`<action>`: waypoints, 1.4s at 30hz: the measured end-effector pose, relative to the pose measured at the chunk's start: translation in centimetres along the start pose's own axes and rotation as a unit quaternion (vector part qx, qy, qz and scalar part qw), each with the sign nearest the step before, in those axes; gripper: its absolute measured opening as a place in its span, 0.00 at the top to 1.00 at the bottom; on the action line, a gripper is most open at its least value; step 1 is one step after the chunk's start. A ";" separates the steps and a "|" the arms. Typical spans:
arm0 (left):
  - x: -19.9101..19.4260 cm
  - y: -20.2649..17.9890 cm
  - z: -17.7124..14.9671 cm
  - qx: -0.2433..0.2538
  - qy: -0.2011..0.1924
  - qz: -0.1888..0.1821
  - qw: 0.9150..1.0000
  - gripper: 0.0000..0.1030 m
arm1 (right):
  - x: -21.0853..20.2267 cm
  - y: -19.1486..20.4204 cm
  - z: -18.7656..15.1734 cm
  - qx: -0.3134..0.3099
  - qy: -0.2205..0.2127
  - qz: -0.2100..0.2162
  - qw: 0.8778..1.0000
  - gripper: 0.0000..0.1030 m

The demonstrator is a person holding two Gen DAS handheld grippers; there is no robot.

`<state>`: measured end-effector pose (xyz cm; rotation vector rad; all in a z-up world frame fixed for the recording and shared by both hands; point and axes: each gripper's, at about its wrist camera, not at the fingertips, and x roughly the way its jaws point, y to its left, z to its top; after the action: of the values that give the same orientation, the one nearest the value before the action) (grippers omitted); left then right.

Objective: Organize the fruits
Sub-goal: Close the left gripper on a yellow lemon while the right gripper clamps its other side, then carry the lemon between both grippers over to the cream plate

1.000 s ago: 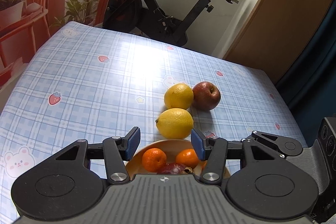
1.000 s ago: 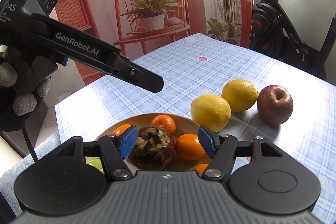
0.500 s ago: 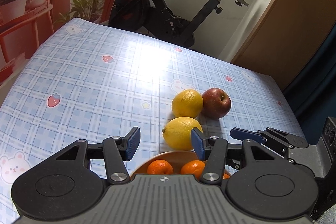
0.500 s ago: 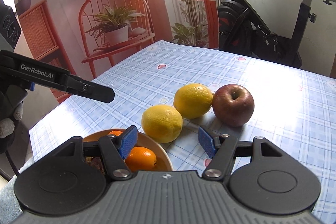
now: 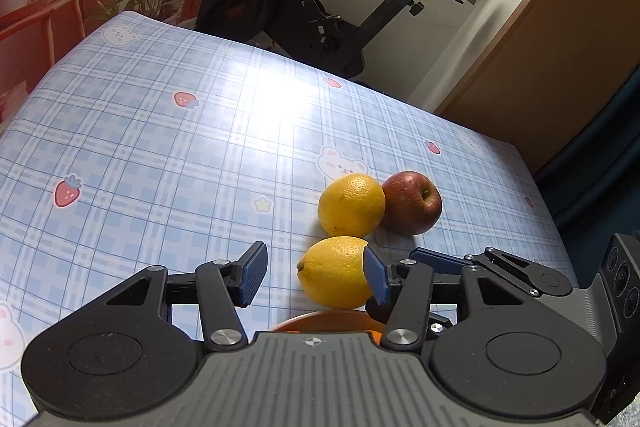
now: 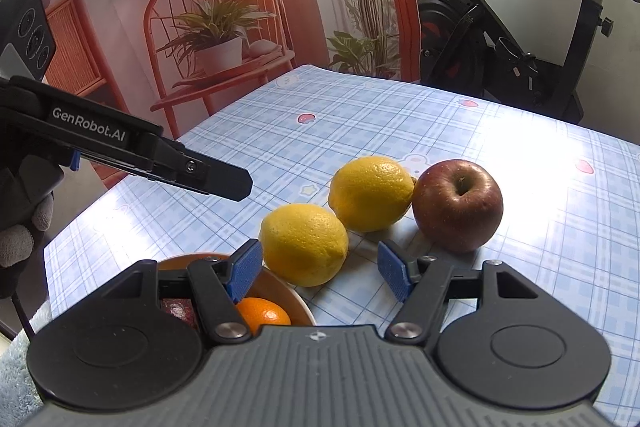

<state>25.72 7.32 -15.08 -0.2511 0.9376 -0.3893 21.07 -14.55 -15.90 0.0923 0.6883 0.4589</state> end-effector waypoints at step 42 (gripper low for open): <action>6.0 -0.3 1.4 -0.039 0.049 -0.047 0.997 0.46 | 2.2 -1.8 -0.2 0.065 0.009 0.062 0.996 0.44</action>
<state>29.94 4.53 -18.55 -0.3503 1.0419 -0.4556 23.08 -15.22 -17.79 0.2546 0.7334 0.5345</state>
